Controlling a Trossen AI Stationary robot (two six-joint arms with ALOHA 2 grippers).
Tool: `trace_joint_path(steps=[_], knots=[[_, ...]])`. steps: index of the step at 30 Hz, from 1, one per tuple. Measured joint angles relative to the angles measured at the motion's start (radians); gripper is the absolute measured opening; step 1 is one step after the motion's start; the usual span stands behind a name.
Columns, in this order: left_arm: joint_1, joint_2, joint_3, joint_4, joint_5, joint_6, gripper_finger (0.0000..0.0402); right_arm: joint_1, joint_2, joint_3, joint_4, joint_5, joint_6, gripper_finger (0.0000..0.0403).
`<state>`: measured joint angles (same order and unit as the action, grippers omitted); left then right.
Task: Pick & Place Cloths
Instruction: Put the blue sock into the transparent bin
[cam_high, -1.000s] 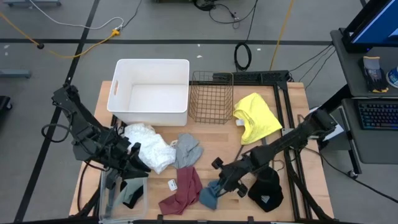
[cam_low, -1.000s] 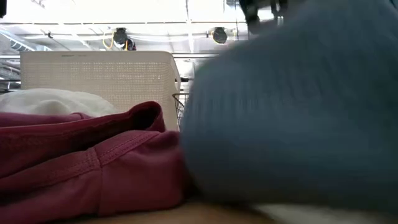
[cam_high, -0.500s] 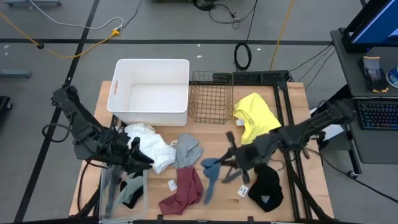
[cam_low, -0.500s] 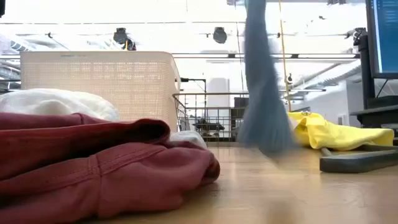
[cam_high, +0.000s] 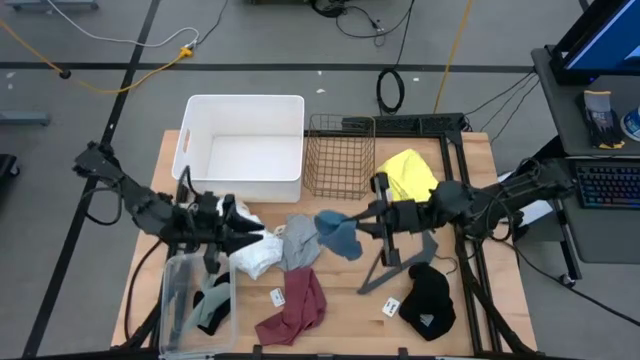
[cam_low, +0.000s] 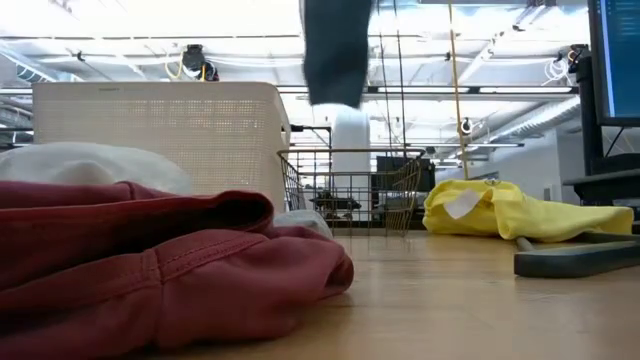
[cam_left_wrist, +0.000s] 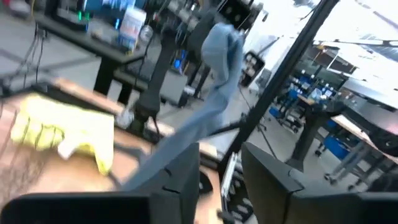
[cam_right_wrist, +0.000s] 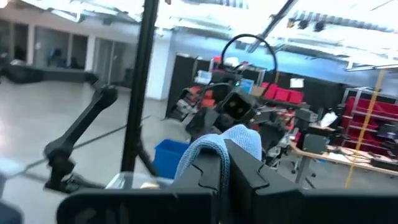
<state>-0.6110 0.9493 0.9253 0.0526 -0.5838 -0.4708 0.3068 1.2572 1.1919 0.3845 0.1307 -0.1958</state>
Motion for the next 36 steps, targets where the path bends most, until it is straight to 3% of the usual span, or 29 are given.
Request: trace_joint_path(steps=[7, 16, 22, 31, 36], knots=[[0.104, 0.026, 0.000, 0.118, 0.100, 0.131, 0.0201, -0.046, 0.006, 0.000, 0.104, 0.000, 0.005, 0.0000], [0.213, 0.181, 0.000, 0.333, 0.291, 0.205, 0.0270, -0.085, 0.059, 0.000, 0.254, -0.003, 0.042, 0.0000], [0.268, 0.276, 0.000, 0.392, 0.322, 0.196, 0.0286, -0.097, 0.090, 0.000, 0.286, -0.003, 0.068, 0.0000], [0.317, 0.384, 0.000, 0.568, 0.426, 0.145, 0.0288, -0.110, 0.101, 0.002, 0.293, -0.004, 0.076, 0.0000], [0.325, 0.422, 0.000, 0.593, 0.430, 0.125, 0.0284, -0.110, 0.101, 0.002, 0.293, -0.004, 0.079, 0.0000]])
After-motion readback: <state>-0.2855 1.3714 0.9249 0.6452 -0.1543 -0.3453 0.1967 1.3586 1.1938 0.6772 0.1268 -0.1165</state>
